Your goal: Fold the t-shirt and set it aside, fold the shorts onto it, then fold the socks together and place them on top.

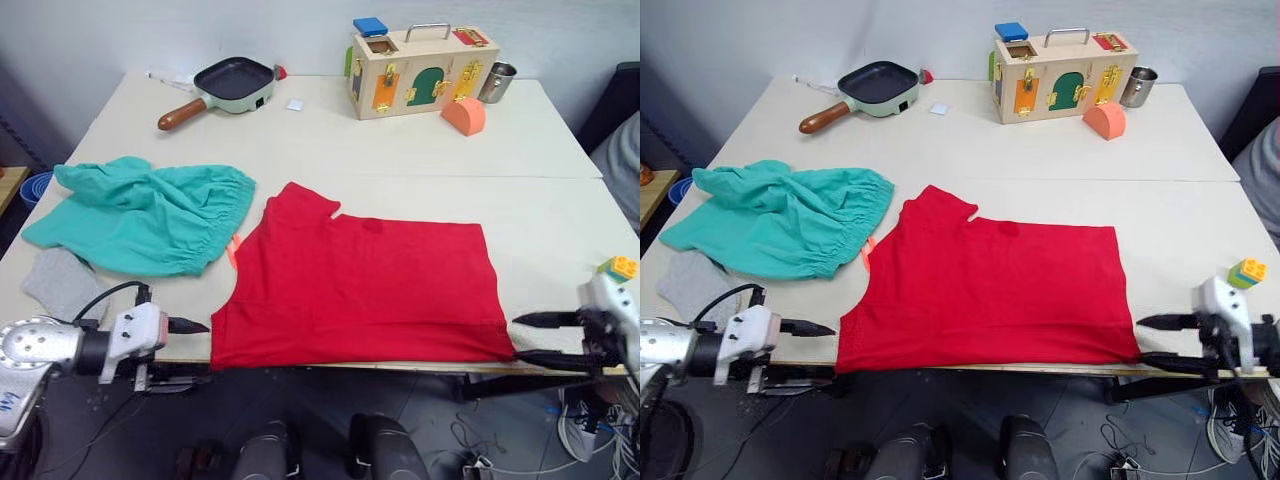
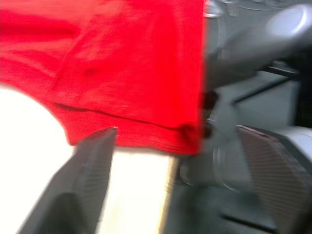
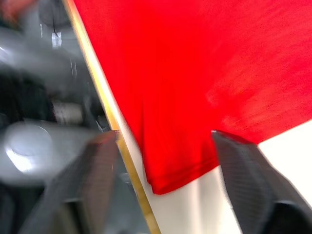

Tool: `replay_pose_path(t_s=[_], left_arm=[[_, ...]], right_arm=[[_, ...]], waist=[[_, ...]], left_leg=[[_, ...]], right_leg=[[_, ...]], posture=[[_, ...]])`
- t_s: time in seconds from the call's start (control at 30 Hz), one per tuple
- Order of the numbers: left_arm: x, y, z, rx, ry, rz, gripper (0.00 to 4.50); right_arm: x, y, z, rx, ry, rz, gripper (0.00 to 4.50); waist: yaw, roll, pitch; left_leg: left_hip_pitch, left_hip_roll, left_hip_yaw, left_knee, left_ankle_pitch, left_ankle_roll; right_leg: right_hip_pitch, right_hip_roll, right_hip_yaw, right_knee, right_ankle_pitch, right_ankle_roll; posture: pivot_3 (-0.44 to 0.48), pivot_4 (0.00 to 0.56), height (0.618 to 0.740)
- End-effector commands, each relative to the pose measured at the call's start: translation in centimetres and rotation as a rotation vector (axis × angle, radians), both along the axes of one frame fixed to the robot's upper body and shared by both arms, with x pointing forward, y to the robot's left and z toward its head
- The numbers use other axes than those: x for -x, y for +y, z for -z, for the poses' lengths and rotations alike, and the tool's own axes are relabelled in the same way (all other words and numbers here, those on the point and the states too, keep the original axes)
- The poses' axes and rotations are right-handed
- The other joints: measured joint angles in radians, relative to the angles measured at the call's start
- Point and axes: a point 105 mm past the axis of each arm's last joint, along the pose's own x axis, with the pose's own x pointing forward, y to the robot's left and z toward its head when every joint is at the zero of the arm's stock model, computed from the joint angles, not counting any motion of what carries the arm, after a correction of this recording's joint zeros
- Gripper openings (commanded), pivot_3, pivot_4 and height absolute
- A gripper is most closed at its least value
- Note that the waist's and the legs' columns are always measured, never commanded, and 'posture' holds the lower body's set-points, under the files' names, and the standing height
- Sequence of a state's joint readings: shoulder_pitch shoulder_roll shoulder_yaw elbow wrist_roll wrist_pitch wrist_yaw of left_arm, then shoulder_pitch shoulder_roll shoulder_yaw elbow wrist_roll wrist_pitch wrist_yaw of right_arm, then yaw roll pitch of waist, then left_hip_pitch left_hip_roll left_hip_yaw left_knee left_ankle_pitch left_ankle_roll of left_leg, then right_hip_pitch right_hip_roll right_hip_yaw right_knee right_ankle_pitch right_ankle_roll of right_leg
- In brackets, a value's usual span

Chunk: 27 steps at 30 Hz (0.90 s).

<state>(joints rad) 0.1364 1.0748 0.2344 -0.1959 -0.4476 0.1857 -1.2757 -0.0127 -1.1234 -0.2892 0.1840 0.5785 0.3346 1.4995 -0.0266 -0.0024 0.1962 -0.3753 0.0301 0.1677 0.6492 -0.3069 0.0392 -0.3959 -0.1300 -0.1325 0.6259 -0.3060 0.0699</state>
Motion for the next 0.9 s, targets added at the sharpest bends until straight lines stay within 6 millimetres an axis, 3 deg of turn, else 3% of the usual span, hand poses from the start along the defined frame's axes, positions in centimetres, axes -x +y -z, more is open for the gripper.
replay_pose_path(t_s=[0.03,0.13,0.23,0.33,0.4,0.47,0.63,0.9], left_arm=[[-3.0,-0.5,-3.9,0.144,-0.05,-0.09,4.5],[-9.0,-1.8,-8.1,0.322,-0.238,-0.244,4.5],[-12.5,-4.1,-9.9,0.437,-0.202,-0.307,4.5],[-14.5,-5.6,-9.1,0.45,-0.101,-0.335,4.5],[-16.9,-5.9,-7.8,0.428,-0.074,-0.4,4.5],[-18.0,-6.0,-6.9,0.397,-0.049,-0.418,4.5],[-20.5,-6.0,-6.2,0.382,-0.045,-0.482,4.5],[-23.4,-5.9,-5.7,0.381,-0.093,-0.629,4.5]], right_arm=[[-2.1,-0.8,-2.3,-0.075,-0.027,0.097,4.47],[-5.4,-1.0,-3.3,-0.071,-0.131,0.147,4.47],[-8.7,-0.3,-3.6,-0.038,-0.239,0.171,4.47],[-11.7,0.0,-4.0,-0.02,-0.319,0.235,4.47],[-13.8,0.4,-3.6,0.006,-0.317,0.297,4.47],[-15.0,0.7,-3.4,0.028,-0.313,0.328,4.47],[-17.4,1.5,-3.9,-0.005,-0.294,0.437,4.47],[-19.2,1.1,-2.7,0.15,-0.282,0.579,4.47]], waist=[[0.0,0.002,0.001],[0.009,0.003,0.002],[0.01,-0.001,0.001],[-0.001,-0.001,0.001],[-0.004,-0.001,0.001],[-0.006,-0.001,0.001],[-0.004,-0.002,0.002],[-0.003,-0.002,0.002]], left_leg=[[0.0,0.0,0.0,0.001,0.0,0.0],[-0.001,-0.001,0.0,0.002,0.002,0.002],[-0.002,-0.002,0.001,0.002,0.005,0.0],[-0.004,-0.002,0.006,0.002,0.009,0.006],[-0.009,-0.001,0.007,0.003,0.009,0.007],[-0.019,0.0,0.009,0.007,0.009,0.007],[-0.029,0.002,0.007,0.015,0.009,0.007],[-0.029,0.0,0.007,0.019,0.011,0.012]], right_leg=[[0.0,0.0,0.0,0.0,0.0,0.0],[0.001,-0.001,0.0,-0.002,0.001,0.002],[0.001,0.0,0.0,0.001,0.003,0.005],[-0.002,0.003,0.0,0.003,0.003,0.005],[-0.006,0.006,0.0,0.003,0.003,0.006],[-0.016,0.014,-0.001,0.004,0.004,0.008],[-0.023,0.016,0.0,0.01,0.004,0.008],[-0.023,0.013,0.005,0.013,0.007,0.012]], posture=[[0.0,0.15,0.74],[0.0,0.15,0.74],[0.0,0.15,0.74],[0.0,0.15,0.74],[0.0,0.15,0.74],[0.0,0.15,0.74],[0.0,0.15,0.74],[0.0,0.15,0.74]])
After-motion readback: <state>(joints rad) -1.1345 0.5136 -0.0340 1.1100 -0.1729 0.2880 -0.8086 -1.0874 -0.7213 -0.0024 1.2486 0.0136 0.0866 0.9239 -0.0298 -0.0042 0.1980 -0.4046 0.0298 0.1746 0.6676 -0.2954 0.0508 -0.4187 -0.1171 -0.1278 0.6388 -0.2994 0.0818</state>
